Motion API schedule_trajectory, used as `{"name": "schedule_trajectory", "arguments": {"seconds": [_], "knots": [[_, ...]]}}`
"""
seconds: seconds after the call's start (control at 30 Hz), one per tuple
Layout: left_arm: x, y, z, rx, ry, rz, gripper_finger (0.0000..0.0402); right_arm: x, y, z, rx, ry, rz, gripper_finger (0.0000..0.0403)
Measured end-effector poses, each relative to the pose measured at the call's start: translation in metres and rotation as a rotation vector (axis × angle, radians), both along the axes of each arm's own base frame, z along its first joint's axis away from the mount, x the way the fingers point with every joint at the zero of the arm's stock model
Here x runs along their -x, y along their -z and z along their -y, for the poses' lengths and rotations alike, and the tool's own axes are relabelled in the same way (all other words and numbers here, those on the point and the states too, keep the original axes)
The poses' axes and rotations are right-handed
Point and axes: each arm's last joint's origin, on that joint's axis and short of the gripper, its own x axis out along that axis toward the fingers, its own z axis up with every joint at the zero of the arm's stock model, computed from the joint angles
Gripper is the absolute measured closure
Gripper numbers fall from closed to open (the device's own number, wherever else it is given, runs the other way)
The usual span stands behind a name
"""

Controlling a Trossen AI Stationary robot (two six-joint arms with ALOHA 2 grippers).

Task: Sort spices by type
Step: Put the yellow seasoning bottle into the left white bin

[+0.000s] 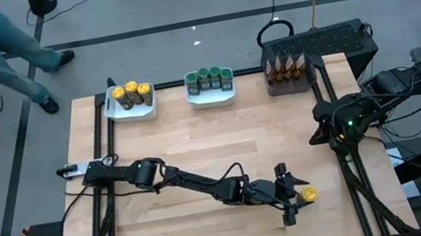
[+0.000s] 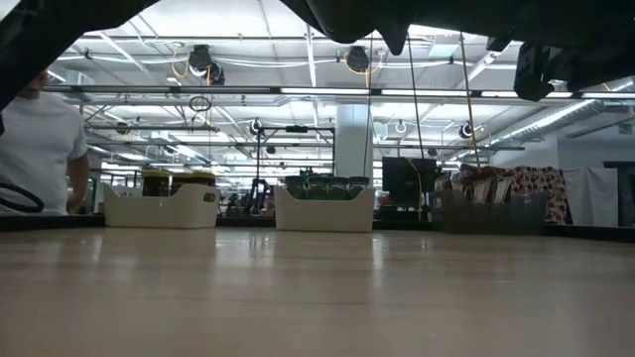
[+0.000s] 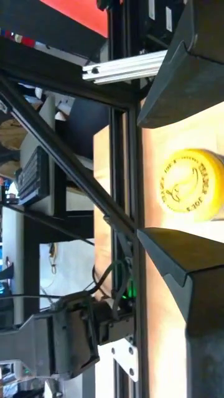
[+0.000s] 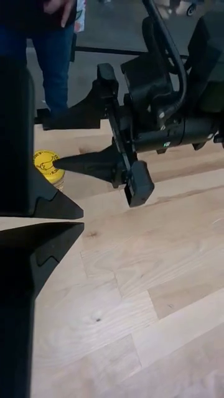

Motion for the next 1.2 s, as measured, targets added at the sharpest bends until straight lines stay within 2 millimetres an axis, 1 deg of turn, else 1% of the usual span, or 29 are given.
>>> {"name": "schedule_trajectory", "arguments": {"seconds": [0.13, 0.27, 0.5, 0.7, 0.9, 1.2], "knots": [[-0.001, 0.004, -0.004, -0.013, 0.000, -0.045, 0.0123, -0.001, -0.001, 0.000, -0.008, 0.006, 0.007, 0.0403], [-0.002, 0.003, -0.008, -0.008, -0.007, -0.035, 0.0123, -0.001, -0.001, 0.000, -0.014, 0.012, 0.006, 0.0403], [-0.002, -0.003, -0.008, 0.135, -0.020, 0.001, 0.0123, -0.003, -0.003, -0.001, -0.031, 0.020, 0.030, 0.0403], [-0.002, -0.005, -0.008, 0.136, -0.045, 0.020, 0.0123, -0.003, -0.003, -0.001, -0.047, 0.038, 0.024, 0.0403], [-0.003, -0.005, -0.009, 0.086, -0.043, 0.022, 0.0123, -0.003, -0.003, -0.001, -0.047, 0.038, 0.024, 0.0403], [-0.003, -0.005, -0.009, 0.138, -0.048, 0.018, 0.0123, -0.003, -0.003, -0.001, -0.046, 0.039, 0.025, 0.0403]]}}
